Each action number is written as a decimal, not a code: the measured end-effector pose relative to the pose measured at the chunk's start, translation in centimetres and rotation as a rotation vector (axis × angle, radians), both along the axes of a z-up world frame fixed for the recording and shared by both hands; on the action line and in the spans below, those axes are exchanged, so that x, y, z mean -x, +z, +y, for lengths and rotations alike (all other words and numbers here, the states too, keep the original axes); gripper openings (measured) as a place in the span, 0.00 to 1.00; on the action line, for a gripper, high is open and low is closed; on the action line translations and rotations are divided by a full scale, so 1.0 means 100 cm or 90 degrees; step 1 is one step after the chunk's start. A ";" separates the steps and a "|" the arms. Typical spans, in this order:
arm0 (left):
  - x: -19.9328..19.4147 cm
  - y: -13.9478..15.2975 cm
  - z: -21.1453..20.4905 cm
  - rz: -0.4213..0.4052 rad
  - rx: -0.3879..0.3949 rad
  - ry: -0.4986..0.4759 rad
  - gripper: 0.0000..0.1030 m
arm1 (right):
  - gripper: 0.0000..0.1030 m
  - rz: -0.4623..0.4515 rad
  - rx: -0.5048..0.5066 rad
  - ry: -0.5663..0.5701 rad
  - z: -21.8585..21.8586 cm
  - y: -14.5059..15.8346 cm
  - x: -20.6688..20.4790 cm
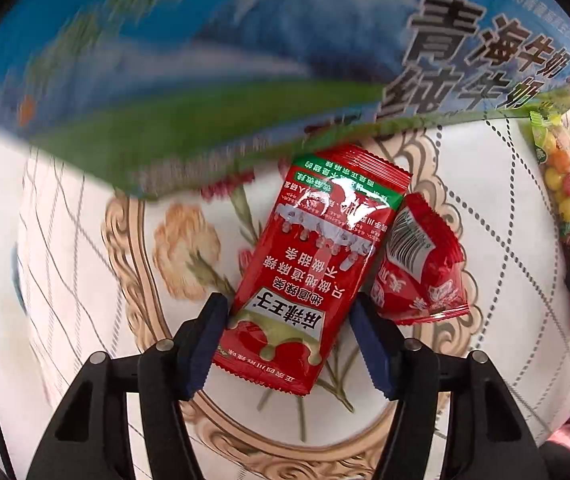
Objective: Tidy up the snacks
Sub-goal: 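Grasp the red sauce packet with left tool while right tool grasps the brown wafer pack, then carry red packet with left tool while right tool carries brown wafer pack into box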
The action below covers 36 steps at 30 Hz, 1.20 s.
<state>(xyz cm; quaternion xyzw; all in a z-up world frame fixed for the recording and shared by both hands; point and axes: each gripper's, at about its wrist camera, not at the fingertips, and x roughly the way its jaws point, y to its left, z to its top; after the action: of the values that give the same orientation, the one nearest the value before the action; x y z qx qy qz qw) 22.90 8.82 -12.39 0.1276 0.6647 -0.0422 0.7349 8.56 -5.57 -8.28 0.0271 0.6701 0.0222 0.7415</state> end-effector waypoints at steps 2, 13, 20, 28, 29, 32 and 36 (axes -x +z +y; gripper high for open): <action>0.010 -0.001 0.006 0.015 0.019 0.037 0.59 | 0.56 0.002 -0.001 0.003 0.000 0.001 0.001; 0.100 -0.011 0.015 0.153 0.153 0.215 0.60 | 0.50 0.054 -0.060 0.021 0.007 -0.008 0.068; 0.105 -0.015 -0.013 0.142 0.095 0.122 0.68 | 0.55 0.059 -0.117 -0.012 -0.005 -0.005 0.087; 0.085 -0.044 -0.038 0.133 0.141 0.138 1.00 | 0.63 0.033 -0.101 -0.042 -0.032 0.015 0.061; 0.083 -0.046 -0.040 0.136 0.139 0.144 1.00 | 0.63 0.028 -0.103 -0.044 -0.036 0.019 0.060; 0.070 -0.060 -0.046 0.151 0.126 0.146 1.00 | 0.63 0.022 -0.106 -0.045 -0.038 0.025 0.051; 0.050 -0.073 -0.051 0.181 0.133 0.147 1.00 | 0.63 0.014 -0.106 -0.046 -0.026 0.031 0.039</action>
<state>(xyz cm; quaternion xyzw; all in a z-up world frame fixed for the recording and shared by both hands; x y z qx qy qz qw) 17.86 3.77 -19.72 -0.0335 0.7637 -0.0443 0.6432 4.66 -8.21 -5.22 0.1127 0.6729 0.0509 0.7293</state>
